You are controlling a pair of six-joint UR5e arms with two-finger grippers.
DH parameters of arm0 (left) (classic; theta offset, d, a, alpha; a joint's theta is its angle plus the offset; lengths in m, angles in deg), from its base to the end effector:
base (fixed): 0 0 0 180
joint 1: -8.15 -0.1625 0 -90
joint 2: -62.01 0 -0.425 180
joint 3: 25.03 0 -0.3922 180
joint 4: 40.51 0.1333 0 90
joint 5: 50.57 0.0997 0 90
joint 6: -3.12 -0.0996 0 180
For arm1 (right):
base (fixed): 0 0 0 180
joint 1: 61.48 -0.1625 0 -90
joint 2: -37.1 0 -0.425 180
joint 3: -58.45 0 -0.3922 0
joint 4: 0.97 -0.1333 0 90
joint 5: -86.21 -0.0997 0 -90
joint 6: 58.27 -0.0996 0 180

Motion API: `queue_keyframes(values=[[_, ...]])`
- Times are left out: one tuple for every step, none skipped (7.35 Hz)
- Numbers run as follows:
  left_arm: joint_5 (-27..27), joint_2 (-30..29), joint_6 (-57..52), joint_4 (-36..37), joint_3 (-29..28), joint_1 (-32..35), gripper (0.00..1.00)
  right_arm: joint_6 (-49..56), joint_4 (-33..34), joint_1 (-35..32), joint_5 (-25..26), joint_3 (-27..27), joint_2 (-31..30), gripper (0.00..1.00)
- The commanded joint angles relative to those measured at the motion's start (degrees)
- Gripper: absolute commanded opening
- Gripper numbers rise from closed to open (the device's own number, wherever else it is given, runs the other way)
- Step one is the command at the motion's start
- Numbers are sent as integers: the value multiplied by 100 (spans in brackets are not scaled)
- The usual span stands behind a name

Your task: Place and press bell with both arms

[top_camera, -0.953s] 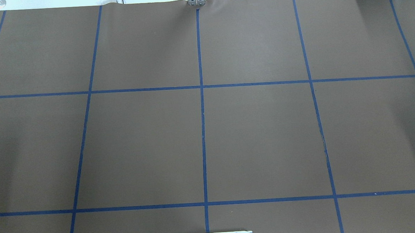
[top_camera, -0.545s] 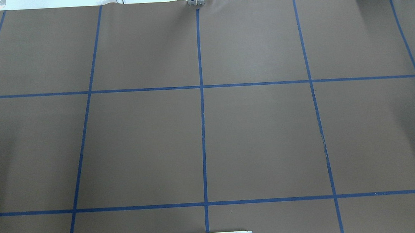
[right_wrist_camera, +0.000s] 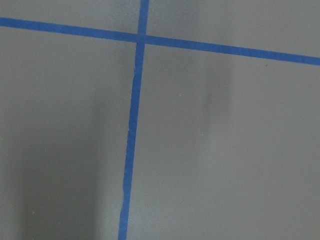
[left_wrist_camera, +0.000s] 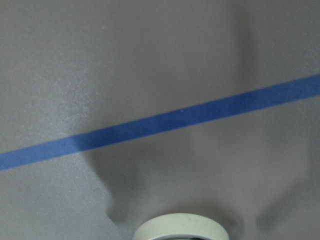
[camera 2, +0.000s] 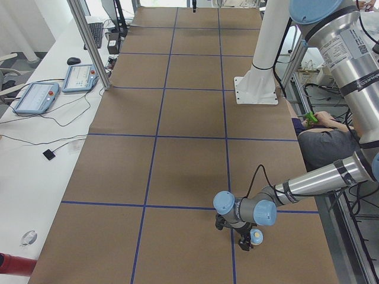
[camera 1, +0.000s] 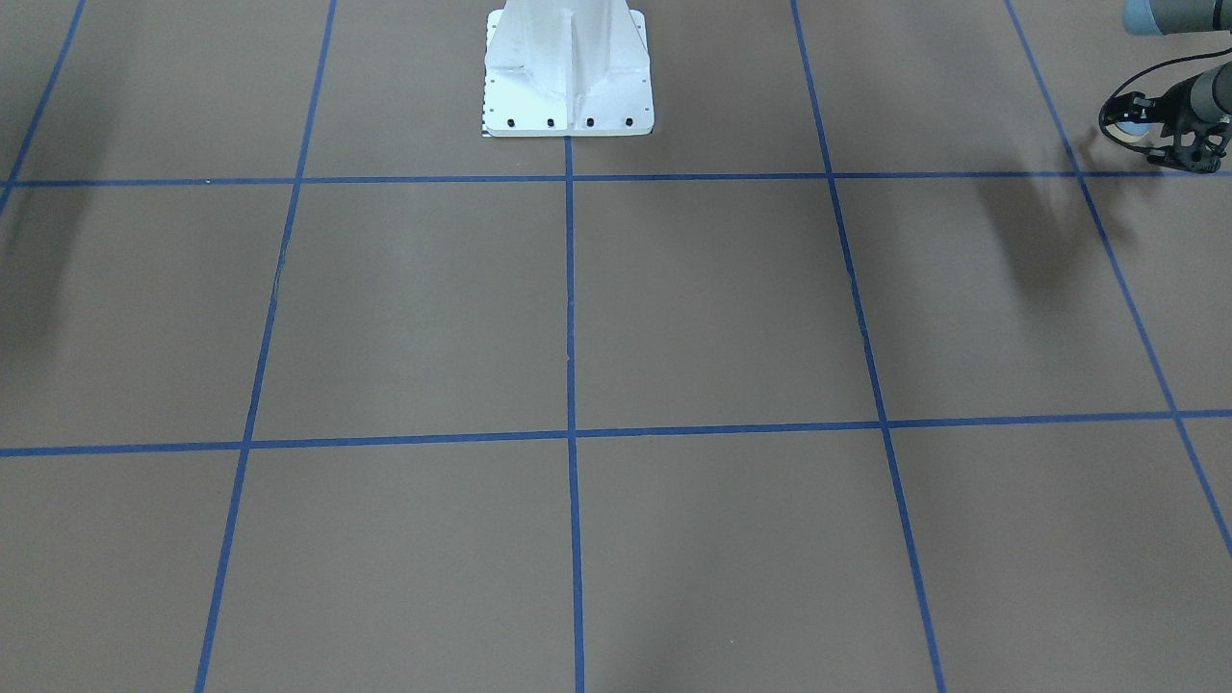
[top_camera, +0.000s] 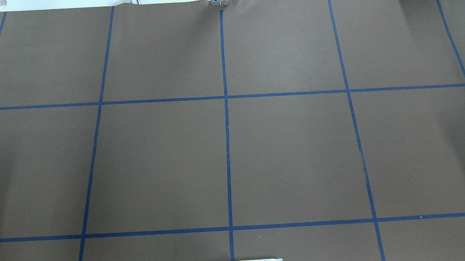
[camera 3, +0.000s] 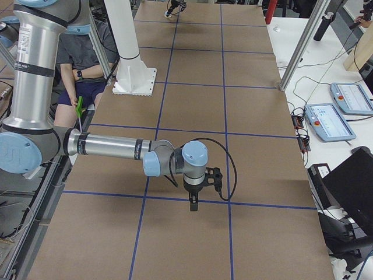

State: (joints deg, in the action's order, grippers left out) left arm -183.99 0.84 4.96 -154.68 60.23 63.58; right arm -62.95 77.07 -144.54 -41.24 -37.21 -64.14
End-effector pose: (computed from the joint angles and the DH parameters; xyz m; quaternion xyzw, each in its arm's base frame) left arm 0.0649 -0.2084 0.8393 -0.1875 0.3264 0.2318 0.8970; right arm 0.0220 -0.4211 0.6850 0.0200 -0.3242 -0.0365 0.9451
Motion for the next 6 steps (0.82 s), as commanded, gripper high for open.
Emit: queue_keyframes(values=[[0,0,0,-9,-27,-32,100,11,1,0,0,-22,-10,100],[0,0,0,-18,-36,-67,100,11,-8,0,0,-22,-18,100],[0,0,0,-26,-36,-85,100,11,-8,9,0,-22,-18,100],[0,0,0,-35,-36,-111,100,11,-8,0,0,-22,-18,100],[-9,0,0,-61,-36,-129,100,11,1,0,0,-66,-27,100],[-9,0,0,-88,-36,-155,99,11,-8,0,0,-75,-45,100]])
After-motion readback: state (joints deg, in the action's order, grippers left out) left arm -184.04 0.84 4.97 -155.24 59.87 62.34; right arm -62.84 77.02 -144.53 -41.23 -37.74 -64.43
